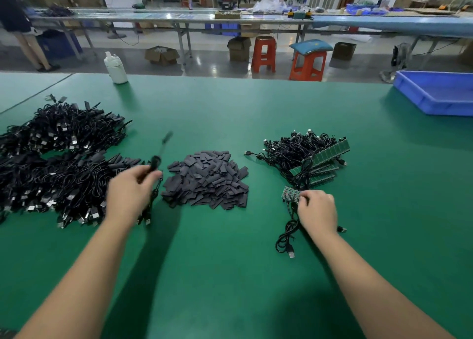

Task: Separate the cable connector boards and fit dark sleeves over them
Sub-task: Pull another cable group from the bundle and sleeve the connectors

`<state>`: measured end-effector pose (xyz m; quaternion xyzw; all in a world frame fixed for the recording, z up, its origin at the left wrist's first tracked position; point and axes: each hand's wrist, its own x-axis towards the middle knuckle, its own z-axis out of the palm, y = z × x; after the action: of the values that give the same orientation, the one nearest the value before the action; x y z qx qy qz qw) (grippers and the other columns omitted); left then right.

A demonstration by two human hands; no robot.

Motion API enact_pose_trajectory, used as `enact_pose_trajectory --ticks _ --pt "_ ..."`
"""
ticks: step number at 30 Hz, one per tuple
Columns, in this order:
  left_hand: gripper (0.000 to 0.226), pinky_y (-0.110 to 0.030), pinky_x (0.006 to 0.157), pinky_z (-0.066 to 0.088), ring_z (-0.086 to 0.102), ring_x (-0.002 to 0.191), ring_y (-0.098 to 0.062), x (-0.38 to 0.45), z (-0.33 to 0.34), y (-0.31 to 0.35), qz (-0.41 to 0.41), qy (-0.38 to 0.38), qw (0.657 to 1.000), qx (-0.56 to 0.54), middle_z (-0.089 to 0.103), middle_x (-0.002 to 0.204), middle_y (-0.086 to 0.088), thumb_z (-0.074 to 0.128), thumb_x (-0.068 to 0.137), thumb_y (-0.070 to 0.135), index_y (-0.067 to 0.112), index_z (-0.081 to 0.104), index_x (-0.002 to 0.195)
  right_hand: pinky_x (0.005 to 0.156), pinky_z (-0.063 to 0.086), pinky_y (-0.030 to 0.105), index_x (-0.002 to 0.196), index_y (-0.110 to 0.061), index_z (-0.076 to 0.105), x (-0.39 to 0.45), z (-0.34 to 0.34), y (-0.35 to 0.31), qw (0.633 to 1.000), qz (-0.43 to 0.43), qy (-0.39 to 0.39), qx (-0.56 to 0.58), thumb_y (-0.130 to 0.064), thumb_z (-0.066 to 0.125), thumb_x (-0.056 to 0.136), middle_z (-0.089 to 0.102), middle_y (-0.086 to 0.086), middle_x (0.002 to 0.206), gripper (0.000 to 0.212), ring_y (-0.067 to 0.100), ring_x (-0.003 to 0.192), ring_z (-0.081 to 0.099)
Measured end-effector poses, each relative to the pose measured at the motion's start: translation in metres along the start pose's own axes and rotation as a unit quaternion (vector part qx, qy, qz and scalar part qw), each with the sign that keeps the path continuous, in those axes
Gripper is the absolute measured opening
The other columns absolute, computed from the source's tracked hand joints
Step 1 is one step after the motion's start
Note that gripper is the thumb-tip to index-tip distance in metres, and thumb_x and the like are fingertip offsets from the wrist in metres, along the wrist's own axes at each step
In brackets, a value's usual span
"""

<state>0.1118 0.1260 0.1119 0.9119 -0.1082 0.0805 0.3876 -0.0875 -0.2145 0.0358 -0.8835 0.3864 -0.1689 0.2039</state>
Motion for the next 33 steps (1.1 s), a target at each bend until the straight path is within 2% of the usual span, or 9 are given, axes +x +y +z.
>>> enact_pose_trajectory --ticks 3,6,9,13,16,22,27,29,33 --pt "0.041 -0.029 0.054 0.047 0.060 0.066 -0.022 0.034 -0.024 -0.039 -0.035 0.040 0.988 0.148 0.066 0.077 0.001 0.059 0.091 0.052 0.020 0.071 0.113 0.096 0.049 0.042 0.129 -0.014 0.061 0.007 0.000 0.013 0.998 0.052 -0.034 0.004 -0.030 0.052 0.098 0.063 0.008 0.126 0.036 0.030 0.117 0.052" --pt "0.048 -0.044 0.080 0.053 0.056 0.101 -0.038 0.047 -0.030 -0.066 -0.113 -0.053 0.947 0.297 0.065 0.108 -0.017 0.046 0.098 0.051 0.014 0.065 0.124 0.089 0.052 0.043 0.131 -0.015 0.055 0.009 0.005 0.015 0.993 0.074 -0.078 0.044 -0.034 0.054 0.098 0.065 0.008 0.120 0.038 0.030 0.110 0.059" --pt "0.043 -0.048 0.093 0.043 0.042 0.116 -0.041 0.043 -0.029 -0.076 -0.093 -0.036 0.922 0.374 0.054 0.126 -0.021 0.043 0.100 0.044 0.017 0.062 0.128 0.083 0.050 0.038 0.124 -0.016 0.054 0.010 0.009 0.014 0.989 0.087 -0.056 0.108 -0.031 0.061 0.095 0.066 0.001 0.113 0.033 0.026 0.105 0.058" --pt "0.028 -0.048 0.086 0.045 0.045 0.106 -0.040 0.032 -0.013 -0.067 0.011 0.041 0.950 0.309 0.058 0.117 -0.019 0.055 0.095 0.026 0.010 0.069 0.114 0.079 0.049 0.037 0.131 -0.019 0.053 0.013 0.009 0.008 0.985 0.105 -0.055 0.128 -0.034 0.066 0.092 0.062 -0.008 0.095 0.044 0.024 0.102 0.059" --pt "0.027 -0.046 0.084 0.049 0.050 0.104 -0.036 0.020 0.007 -0.045 0.089 0.046 0.956 0.277 0.062 0.116 -0.017 0.060 0.092 0.020 0.009 0.070 0.115 0.066 0.045 0.032 0.121 -0.019 0.059 0.016 0.008 0.006 0.981 0.125 -0.044 0.139 -0.032 0.067 0.092 0.062 -0.010 0.085 0.032 0.018 0.083 0.061" --pt "0.028 -0.036 0.086 0.055 0.060 0.098 -0.018 -0.020 0.069 0.008 0.178 -0.086 0.961 0.195 0.066 0.116 -0.002 0.058 0.093 0.023 0.022 0.068 0.120 0.061 0.046 0.030 0.108 -0.016 0.061 0.009 0.003 -0.001 0.991 0.109 -0.022 0.073 -0.026 0.061 0.096 0.065 -0.007 0.088 0.016 0.016 0.076 0.061" --pt "0.034 -0.023 0.099 0.044 0.062 0.102 -0.009 -0.063 0.131 0.054 0.128 -0.296 0.946 0.037 0.068 0.123 0.003 0.055 0.096 0.026 0.023 0.062 0.129 0.057 0.049 0.029 0.109 -0.020 0.055 -0.008 0.006 -0.004 0.999 0.040 -0.036 0.007 -0.032 0.056 0.098 0.066 -0.008 0.087 0.016 0.015 0.073 0.062" --pt "0.042 -0.030 0.103 0.046 0.062 0.107 -0.012 -0.079 0.154 0.072 0.058 -0.362 0.929 -0.045 0.064 0.129 0.000 0.056 0.097 0.025 0.019 0.053 0.138 0.058 0.046 0.027 0.111 -0.021 0.059 -0.012 0.010 -0.005 0.998 0.027 -0.058 -0.005 -0.036 0.055 0.098 0.067 -0.005 0.093 0.020 0.015 0.078 0.062" --pt "0.054 -0.041 0.085 0.058 0.065 0.103 -0.022 -0.101 0.187 0.102 -0.089 -0.374 0.904 -0.189 0.058 0.131 -0.003 0.057 0.097 0.020 0.011 0.038 0.147 0.073 0.047 0.032 0.121 -0.022 0.058 -0.019 0.017 -0.003 0.991 0.043 -0.099 0.076 -0.031 0.060 0.094 0.065 -0.014 0.086 0.029 0.019 0.097 0.059"
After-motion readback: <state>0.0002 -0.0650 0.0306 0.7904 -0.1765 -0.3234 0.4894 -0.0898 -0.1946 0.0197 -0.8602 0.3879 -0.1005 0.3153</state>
